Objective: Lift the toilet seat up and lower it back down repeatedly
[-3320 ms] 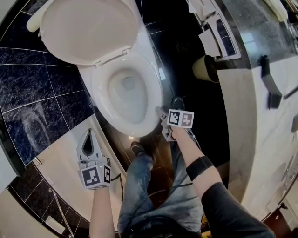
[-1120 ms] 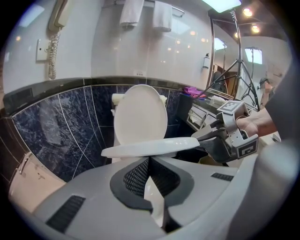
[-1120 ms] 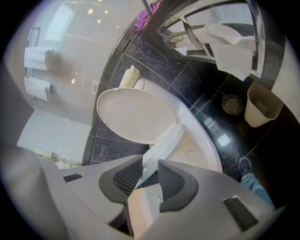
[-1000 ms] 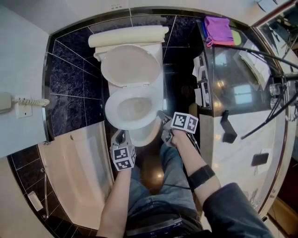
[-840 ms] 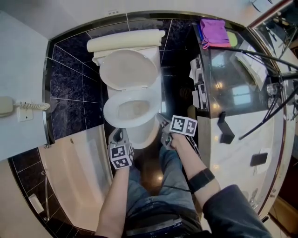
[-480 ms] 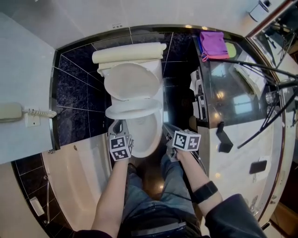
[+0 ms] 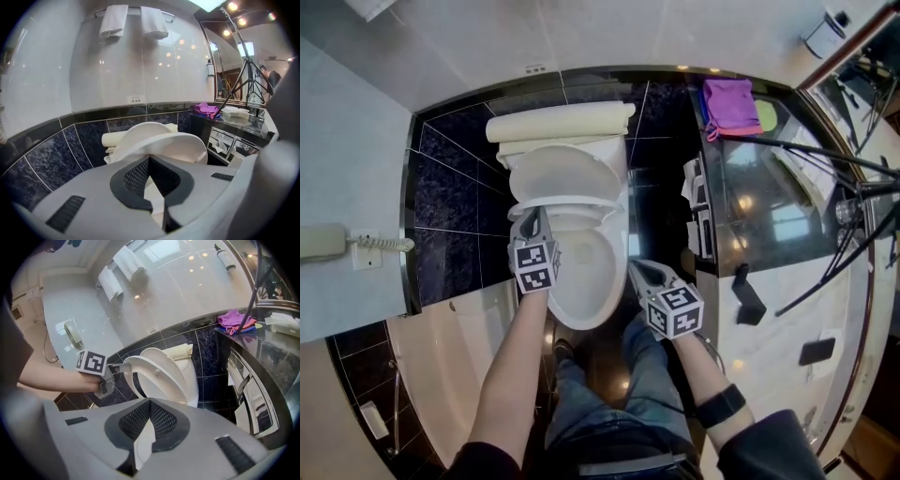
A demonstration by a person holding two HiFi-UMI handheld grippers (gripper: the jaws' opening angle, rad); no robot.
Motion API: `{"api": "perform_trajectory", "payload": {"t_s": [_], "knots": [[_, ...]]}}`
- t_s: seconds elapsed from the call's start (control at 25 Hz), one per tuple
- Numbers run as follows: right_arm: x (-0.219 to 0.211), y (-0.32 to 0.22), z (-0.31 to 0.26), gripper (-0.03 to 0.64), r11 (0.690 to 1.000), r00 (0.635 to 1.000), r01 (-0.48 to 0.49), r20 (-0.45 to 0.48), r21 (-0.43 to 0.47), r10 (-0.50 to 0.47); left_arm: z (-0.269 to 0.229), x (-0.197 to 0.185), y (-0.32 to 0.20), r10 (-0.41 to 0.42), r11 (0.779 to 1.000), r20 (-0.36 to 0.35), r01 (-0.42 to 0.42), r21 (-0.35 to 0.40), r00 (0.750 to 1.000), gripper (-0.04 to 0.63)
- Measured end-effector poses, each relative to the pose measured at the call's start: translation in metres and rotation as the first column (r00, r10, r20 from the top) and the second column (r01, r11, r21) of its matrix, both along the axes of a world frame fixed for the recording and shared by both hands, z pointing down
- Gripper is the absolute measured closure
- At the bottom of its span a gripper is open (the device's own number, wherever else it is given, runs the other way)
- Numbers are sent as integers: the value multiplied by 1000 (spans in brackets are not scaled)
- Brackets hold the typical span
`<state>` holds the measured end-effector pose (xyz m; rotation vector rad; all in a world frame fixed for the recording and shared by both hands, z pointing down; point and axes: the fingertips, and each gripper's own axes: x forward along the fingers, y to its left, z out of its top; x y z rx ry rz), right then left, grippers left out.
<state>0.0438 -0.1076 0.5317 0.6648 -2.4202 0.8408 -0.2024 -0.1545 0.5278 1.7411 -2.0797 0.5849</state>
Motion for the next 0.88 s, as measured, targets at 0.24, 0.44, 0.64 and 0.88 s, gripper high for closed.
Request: {"api": "perform_trajectory", "payload": {"t_s": [0.24, 0.44, 0.64, 0.88], "knots": [[8, -3, 3, 601, 1000, 1000, 23, -9, 4, -23, 1, -15, -35, 28, 999, 27, -28, -22, 999, 595], [6, -3, 8, 601, 999, 999, 37, -12, -1, -37, 4, -21, -40, 24, 999, 33, -23, -40, 999, 595], [-2, -5, 4, 601, 999, 999, 36, -10, 11, -36, 2, -18, -28, 39, 998, 38, -37, -48, 999, 595], [-6, 2, -14, 601, 997, 998, 37, -43, 67, -35, -30, 7, 9, 101, 994, 2, -101, -51, 995, 595]]}}
